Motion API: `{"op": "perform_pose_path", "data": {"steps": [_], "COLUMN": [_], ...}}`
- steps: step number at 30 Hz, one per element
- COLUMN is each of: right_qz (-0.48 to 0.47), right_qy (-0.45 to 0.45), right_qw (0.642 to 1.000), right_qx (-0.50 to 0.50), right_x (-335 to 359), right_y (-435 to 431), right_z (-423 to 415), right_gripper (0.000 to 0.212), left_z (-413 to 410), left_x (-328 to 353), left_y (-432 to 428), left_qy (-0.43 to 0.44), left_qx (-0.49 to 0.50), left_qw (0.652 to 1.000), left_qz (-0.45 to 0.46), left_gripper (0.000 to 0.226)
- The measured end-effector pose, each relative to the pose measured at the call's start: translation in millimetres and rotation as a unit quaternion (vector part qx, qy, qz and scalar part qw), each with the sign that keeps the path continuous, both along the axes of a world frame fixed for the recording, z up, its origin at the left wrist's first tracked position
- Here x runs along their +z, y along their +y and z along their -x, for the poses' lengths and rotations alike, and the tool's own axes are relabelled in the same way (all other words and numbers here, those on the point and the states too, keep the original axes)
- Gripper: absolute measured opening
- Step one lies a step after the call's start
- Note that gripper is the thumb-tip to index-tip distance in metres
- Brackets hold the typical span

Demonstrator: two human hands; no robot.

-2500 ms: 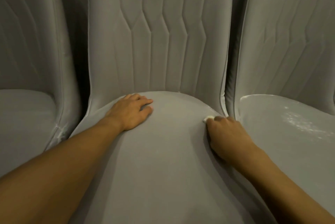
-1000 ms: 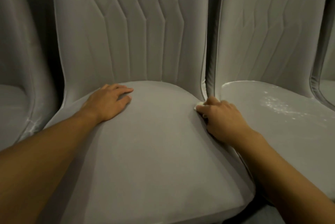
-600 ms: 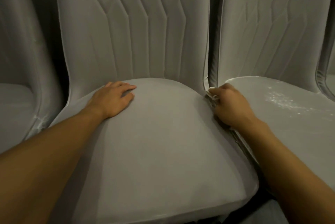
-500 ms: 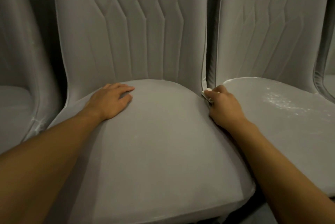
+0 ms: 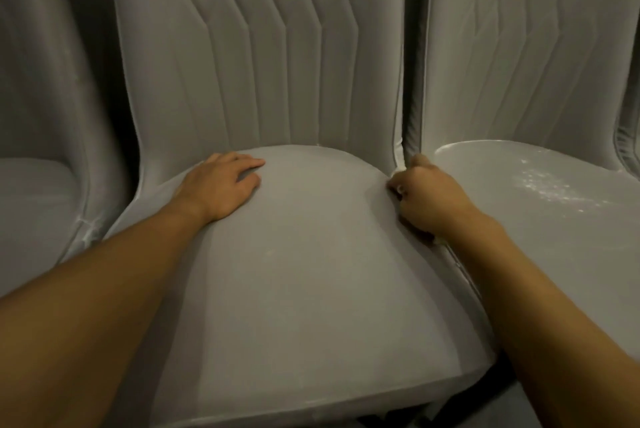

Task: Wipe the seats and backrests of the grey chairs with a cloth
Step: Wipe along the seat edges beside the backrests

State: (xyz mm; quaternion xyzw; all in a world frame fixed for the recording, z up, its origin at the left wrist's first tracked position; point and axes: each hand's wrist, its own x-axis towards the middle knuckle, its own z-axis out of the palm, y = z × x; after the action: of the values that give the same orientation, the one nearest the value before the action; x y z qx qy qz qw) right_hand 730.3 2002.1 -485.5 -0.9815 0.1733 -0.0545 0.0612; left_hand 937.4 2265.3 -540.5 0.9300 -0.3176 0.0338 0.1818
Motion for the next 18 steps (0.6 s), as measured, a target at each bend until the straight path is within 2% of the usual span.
{"op": "perform_pose_path", "data": {"steps": [2, 4, 7, 9, 11, 15, 17, 18], "right_qz": [0.019, -0.020, -0.100, -0.110, -0.132, -0.191, -0.200, -0.201], "right_qy": [0.049, 0.059, -0.016, -0.029, -0.034, -0.012, -0.004, -0.020], "right_qw": [0.998, 0.995, 0.982, 0.971, 0.941, 0.858, 0.845, 0.854], "right_qx": [0.030, 0.082, 0.159, 0.211, 0.309, 0.476, 0.496, 0.480], "right_x": [2.3, 13.1, 15.7, 3.0, -9.2, -7.7, -4.9, -5.7], "right_y": [12.5, 28.5, 64.0, 96.7, 131.8, 171.7, 159.7, 146.3], "right_z": [5.4, 8.3, -12.7, -23.7, -14.6, 42.4, 51.7, 50.3], "right_gripper": [0.027, 0.029, 0.040, 0.043, 0.042, 0.041, 0.047, 0.049], "left_z": [0.3, -0.7, -0.6, -0.5, -2.2, -4.1, -0.7, 2.3], "left_x": [-0.2, -0.8, 0.0, -0.8, -1.9, -2.7, 2.0, 5.2], "left_y": [-0.7, -2.5, -2.2, -1.4, 0.2, 2.1, 4.1, 6.5], "left_qy": [-0.005, -0.020, -0.023, -0.021, -0.023, -0.010, -0.008, -0.014], "left_qx": [0.003, 0.004, 0.004, 0.002, -0.002, -0.021, -0.032, -0.041], "left_qw": [1.000, 1.000, 1.000, 1.000, 1.000, 1.000, 0.999, 0.999], "left_qz": [0.005, 0.008, 0.005, 0.005, 0.006, 0.015, 0.028, 0.025], "left_gripper": [0.054, 0.043, 0.041, 0.041, 0.041, 0.045, 0.042, 0.040]}}
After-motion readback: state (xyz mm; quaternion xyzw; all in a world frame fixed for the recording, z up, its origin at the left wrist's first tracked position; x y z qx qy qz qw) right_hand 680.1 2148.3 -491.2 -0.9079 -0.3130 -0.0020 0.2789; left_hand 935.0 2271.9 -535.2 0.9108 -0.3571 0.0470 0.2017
